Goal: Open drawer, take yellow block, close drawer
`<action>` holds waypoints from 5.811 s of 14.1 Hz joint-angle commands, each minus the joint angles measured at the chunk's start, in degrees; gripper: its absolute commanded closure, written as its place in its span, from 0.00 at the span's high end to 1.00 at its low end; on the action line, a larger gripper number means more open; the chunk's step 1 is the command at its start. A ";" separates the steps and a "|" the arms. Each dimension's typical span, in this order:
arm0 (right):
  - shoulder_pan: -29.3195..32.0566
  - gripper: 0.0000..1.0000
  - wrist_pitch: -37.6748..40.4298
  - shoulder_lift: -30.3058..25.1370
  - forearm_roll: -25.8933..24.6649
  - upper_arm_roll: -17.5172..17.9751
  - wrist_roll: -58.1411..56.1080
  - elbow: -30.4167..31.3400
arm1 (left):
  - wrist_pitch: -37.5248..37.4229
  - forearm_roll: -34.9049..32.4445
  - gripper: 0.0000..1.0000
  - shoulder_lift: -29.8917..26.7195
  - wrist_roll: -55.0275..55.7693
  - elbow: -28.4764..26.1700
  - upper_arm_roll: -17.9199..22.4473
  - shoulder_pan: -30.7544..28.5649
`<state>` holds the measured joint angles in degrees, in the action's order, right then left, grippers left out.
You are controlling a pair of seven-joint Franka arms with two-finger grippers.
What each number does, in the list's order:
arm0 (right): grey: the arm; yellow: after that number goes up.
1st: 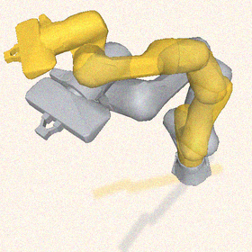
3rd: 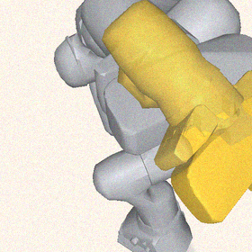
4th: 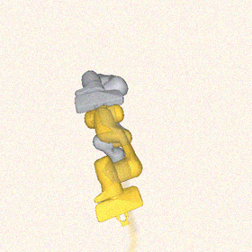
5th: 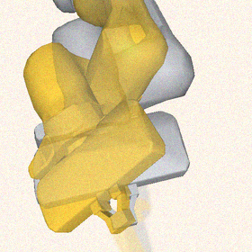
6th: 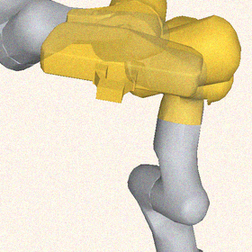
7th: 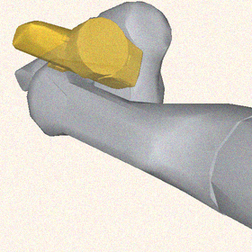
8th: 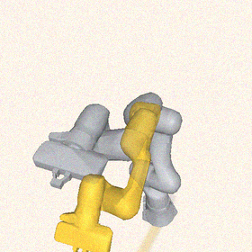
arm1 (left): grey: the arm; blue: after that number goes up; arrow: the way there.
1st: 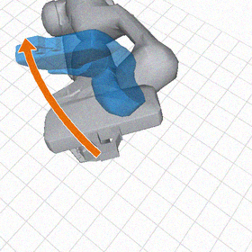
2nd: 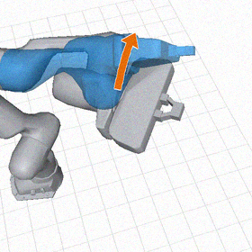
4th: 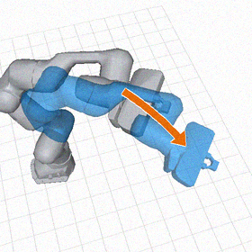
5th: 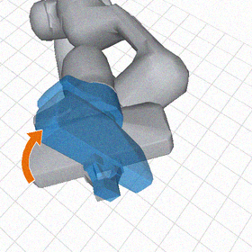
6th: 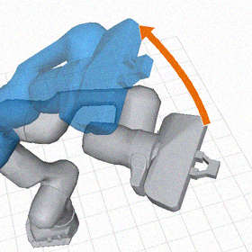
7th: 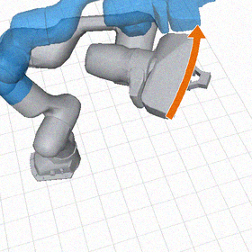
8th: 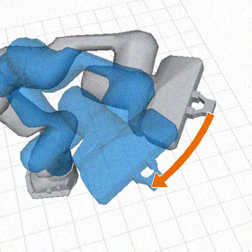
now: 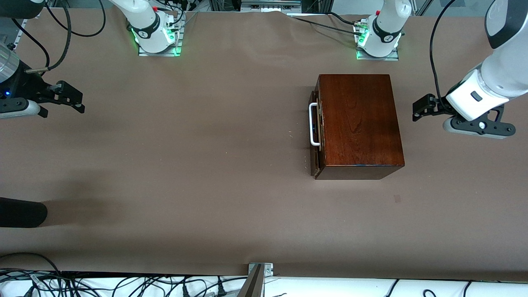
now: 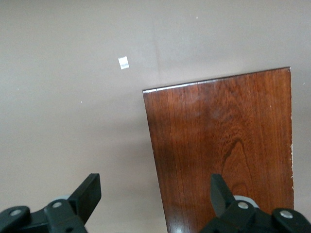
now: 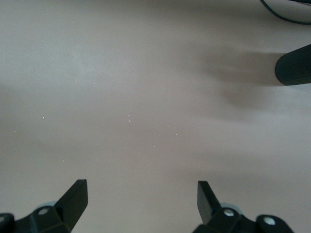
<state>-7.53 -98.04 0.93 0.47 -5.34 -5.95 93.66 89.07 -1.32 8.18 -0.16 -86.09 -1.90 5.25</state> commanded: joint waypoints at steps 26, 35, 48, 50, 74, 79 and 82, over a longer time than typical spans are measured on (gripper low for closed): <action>0.41 1.00 0.22 0.13 0.84 0.15 0.50 -0.58 | 6.29 0.18 1.00 12.47 28.87 2.95 -2.94 21.97; 0.41 1.00 0.22 0.13 0.84 0.15 0.50 -0.58 | 17.71 -9.99 1.00 14.67 40.14 -10.32 -3.03 30.43; 0.41 1.00 0.22 0.13 0.84 0.15 0.50 -0.58 | 21.49 -15.90 1.00 21.00 49.63 -11.03 -3.11 33.95; 0.41 1.00 0.13 0.13 0.93 0.15 0.50 -0.58 | 22.73 -15.90 1.00 21.44 50.96 -11.03 -3.03 34.91; 0.50 1.00 0.13 0.48 0.84 0.06 0.50 -0.67 | 34.51 -14.76 1.00 29.09 62.30 -2.33 -3.46 40.19; 0.50 1.00 0.13 0.48 0.93 0.06 0.50 -0.67 | 33.46 -14.76 1.00 27.34 61.16 -1.46 -3.38 39.58; 0.50 1.00 0.04 0.57 0.93 0.06 0.50 -0.67 | 28.38 -14.76 1.00 24.97 59.67 -0.06 -3.29 38.88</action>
<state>-7.49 -98.04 1.18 0.47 -5.42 -5.94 93.66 120.91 -15.94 34.28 60.36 -88.80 -4.92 44.66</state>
